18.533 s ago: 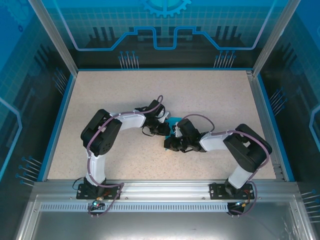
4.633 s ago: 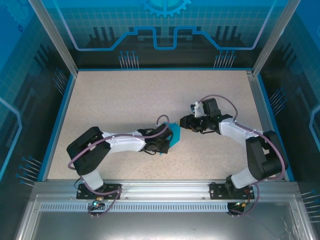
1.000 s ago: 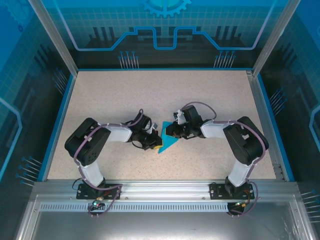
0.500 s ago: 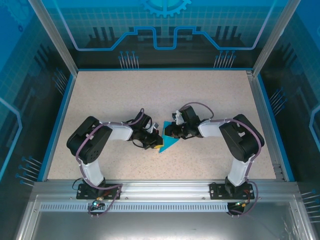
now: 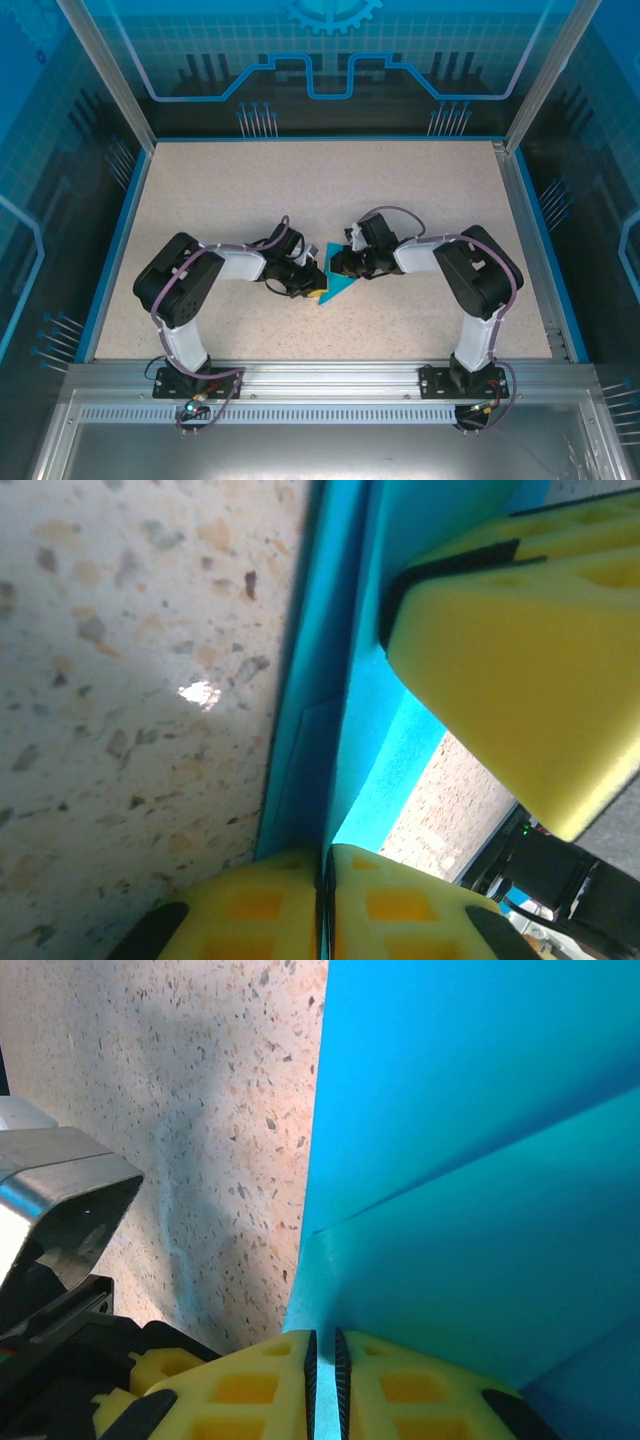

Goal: Fold a paper plane with a square sheet of paper (pick it up from the middle)
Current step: Fourth fold the wing at the center of the table.

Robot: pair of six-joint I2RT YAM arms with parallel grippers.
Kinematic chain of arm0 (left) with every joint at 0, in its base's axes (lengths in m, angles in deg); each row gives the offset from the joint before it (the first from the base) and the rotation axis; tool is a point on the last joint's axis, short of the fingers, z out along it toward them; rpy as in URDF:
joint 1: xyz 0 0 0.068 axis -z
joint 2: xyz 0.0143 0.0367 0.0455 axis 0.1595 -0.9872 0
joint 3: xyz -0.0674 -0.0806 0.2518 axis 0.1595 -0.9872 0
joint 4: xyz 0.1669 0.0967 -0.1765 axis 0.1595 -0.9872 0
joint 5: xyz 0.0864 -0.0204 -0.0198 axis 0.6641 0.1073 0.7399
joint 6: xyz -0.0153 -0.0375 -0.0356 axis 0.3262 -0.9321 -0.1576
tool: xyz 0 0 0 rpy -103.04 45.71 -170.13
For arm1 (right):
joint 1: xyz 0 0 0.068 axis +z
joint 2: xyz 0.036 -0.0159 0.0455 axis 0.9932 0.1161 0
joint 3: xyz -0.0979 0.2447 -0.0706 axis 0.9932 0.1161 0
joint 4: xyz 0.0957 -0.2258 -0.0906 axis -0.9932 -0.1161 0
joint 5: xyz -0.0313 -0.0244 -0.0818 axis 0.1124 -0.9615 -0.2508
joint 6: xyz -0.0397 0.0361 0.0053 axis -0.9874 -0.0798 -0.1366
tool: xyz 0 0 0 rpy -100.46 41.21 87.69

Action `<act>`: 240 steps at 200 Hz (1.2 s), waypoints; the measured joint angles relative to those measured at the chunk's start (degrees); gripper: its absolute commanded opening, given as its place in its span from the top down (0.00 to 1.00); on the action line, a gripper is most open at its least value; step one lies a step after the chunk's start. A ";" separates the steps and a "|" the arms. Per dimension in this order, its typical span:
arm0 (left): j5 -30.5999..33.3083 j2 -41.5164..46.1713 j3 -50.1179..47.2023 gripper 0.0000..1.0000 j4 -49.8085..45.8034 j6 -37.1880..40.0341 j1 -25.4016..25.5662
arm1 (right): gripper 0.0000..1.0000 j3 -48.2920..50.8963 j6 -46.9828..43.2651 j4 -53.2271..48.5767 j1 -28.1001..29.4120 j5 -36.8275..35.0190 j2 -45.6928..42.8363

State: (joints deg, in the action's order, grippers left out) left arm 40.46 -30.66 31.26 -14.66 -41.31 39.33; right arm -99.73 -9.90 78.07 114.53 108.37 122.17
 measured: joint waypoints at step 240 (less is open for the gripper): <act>0.83 3.39 -4.35 1.00 0.02 1.99 -0.20 | 0.82 -0.22 -1.90 0.28 -0.11 1.77 0.74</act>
State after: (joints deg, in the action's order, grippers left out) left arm 41.29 -27.28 26.91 -14.63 -39.32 39.13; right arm -99.95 -11.80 78.36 114.42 110.14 122.91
